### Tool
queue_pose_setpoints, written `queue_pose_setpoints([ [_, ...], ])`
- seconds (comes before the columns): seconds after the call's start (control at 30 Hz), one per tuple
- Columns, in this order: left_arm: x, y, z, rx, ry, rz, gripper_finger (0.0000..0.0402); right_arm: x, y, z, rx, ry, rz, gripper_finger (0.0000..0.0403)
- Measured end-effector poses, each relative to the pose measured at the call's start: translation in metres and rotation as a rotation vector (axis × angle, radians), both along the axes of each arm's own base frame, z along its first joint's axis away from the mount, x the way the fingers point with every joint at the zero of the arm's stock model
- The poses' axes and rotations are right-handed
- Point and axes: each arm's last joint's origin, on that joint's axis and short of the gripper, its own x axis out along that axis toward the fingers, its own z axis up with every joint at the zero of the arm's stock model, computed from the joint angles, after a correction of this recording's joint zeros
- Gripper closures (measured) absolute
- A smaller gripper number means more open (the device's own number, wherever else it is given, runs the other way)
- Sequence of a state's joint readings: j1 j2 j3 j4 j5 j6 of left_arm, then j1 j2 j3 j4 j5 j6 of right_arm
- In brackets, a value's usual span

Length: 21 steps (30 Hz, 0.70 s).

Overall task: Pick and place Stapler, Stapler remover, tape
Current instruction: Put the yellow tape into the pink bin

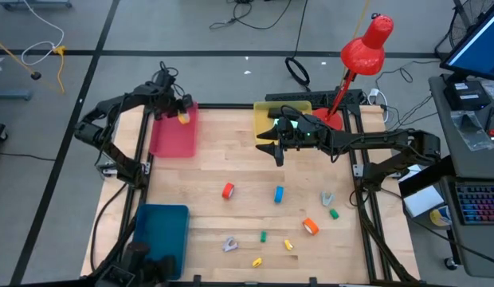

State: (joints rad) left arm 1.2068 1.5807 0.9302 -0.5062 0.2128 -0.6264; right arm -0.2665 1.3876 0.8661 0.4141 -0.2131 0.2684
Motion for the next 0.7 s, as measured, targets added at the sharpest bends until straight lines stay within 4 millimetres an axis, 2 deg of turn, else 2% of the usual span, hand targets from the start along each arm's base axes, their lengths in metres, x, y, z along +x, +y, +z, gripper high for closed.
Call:
queue_pose_setpoints([
  [0.33,0.004,0.001,-0.005,0.004,-0.080,0.125,0.0299,0.000,0.000,0.000,0.000,0.000,0.001,0.0195],
  [0.7,0.012,-0.004,-0.008,0.002,-0.033,0.181,0.0299,0.000,0.000,-0.001,0.002,0.007,0.002,0.0195],
])
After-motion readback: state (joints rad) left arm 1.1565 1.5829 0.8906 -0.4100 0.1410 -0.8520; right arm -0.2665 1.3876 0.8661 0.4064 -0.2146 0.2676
